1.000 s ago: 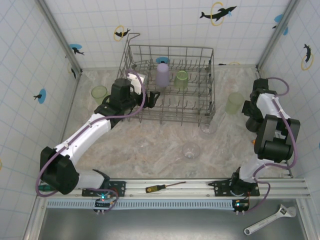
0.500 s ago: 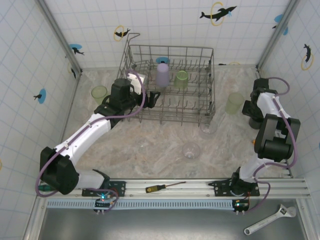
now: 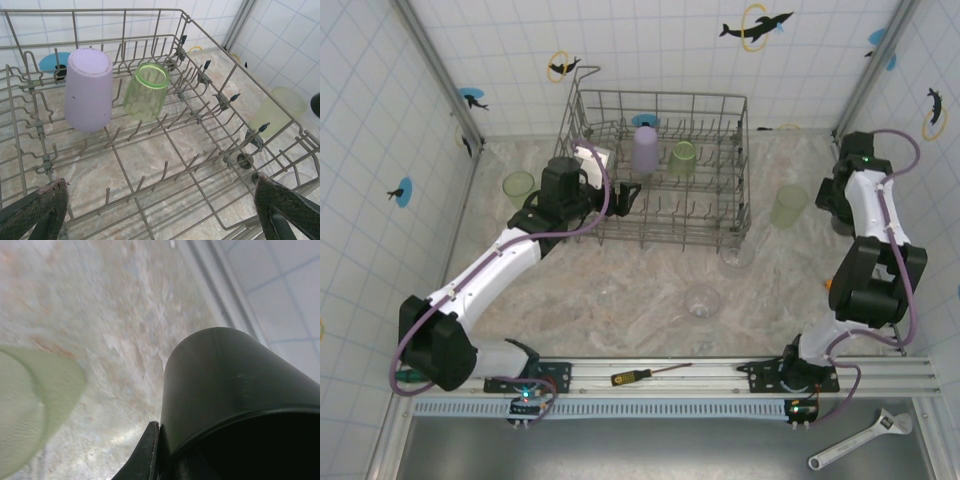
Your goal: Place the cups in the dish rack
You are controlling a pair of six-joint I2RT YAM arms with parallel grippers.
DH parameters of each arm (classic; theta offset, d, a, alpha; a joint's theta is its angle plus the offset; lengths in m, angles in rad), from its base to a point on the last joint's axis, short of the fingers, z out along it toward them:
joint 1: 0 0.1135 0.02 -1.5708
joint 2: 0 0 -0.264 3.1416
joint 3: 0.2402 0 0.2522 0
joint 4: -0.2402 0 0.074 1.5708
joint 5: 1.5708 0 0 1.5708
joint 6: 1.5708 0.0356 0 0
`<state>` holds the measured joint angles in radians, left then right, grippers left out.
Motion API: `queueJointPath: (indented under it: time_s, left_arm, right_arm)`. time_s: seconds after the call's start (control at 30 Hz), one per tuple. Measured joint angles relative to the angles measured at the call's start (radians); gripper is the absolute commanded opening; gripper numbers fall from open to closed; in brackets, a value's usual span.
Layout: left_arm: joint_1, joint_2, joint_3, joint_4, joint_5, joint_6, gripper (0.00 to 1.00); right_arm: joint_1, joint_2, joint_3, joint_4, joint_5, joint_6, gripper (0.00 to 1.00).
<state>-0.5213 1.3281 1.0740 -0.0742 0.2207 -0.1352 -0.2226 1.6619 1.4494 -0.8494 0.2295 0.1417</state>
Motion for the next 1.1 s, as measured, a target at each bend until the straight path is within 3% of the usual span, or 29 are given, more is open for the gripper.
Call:
queueJointPath:
  time_s: [0.17,0.4,0.63,0.87,1.1]
  left_arm:
    - [-0.002,0.000,0.000,0.000,0.011,-0.008,0.98]
    - [-0.002,0.005,0.003,0.000,0.014,-0.031,0.98]
    - [-0.002,0.139,0.169,-0.058,0.017,-0.084,0.98]
    - [0.008,0.267,0.352,-0.137,0.089,-0.179,0.98]
    - [0.101,0.357,0.424,-0.111,0.274,-0.332,0.98]
  right_arm:
    - [0.000,-0.069,0.077,-0.004,-0.053,0.016,0.00]
    - [0.012,-0.127,0.159,0.018,-0.227,0.085,0.00]
    - [0.128,-0.127,0.212,0.080,-0.346,0.126,0.00]
    - [0.248,-0.135,0.145,0.230,-0.499,0.139,0.00]
    - [0.296,-0.137,-0.019,0.487,-0.724,0.243,0.00]
